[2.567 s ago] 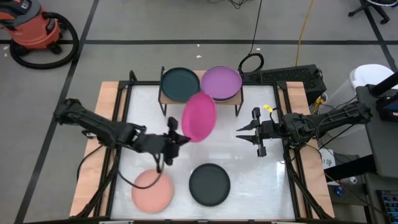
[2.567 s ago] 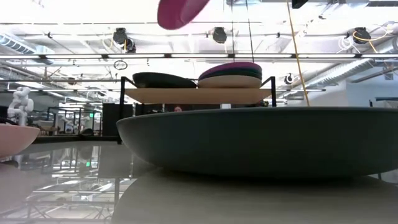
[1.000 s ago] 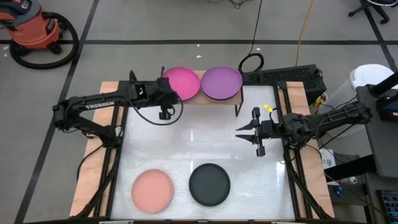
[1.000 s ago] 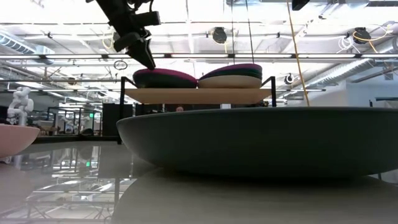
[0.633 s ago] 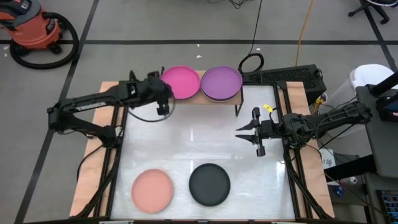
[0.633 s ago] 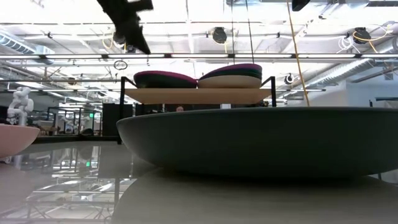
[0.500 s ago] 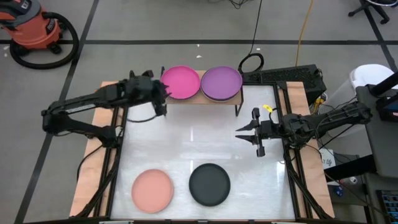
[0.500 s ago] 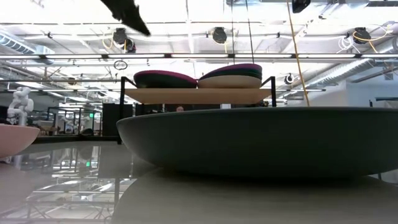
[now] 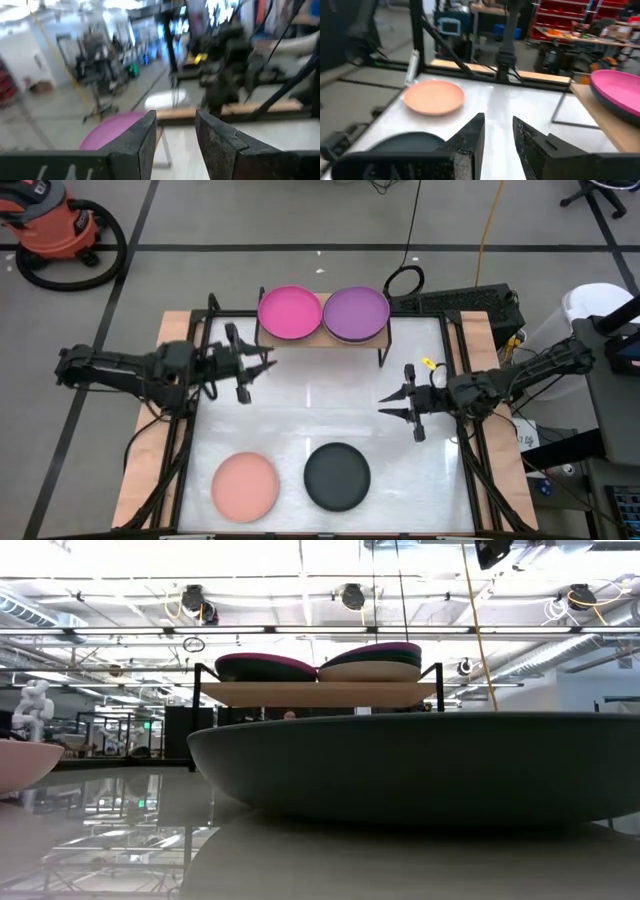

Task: Place and stack plates onto a shelf
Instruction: Stack the black plate on top of the pink plate on the shelf

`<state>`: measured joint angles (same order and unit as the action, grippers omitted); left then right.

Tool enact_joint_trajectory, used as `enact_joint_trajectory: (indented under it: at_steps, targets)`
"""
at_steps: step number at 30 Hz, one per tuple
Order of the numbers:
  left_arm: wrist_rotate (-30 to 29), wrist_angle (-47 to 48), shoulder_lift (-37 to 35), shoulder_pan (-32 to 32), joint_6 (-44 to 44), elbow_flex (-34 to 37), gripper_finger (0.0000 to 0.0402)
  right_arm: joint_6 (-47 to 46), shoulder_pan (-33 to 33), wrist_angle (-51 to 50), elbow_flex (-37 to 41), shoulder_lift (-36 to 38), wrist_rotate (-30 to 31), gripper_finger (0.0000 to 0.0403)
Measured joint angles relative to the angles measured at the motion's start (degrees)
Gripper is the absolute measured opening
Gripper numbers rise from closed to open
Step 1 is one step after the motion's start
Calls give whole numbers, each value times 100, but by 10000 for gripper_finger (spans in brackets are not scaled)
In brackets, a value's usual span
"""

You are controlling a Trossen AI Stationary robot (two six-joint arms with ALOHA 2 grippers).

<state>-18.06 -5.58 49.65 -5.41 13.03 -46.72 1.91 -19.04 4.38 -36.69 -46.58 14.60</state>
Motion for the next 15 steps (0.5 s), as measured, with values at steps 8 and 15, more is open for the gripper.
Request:
enact_joint_trajectory:
  at_steps: [8, 15]
  targets:
    - [-10, -2960, 372, -461, 91, 1417, 142, 16, -242, -28, 0, -710, 328, 86]
    - [-11, -3954, 990, -596, -183, 1858, 142, -520, -570, -179, 2, -1628, 10, 86]
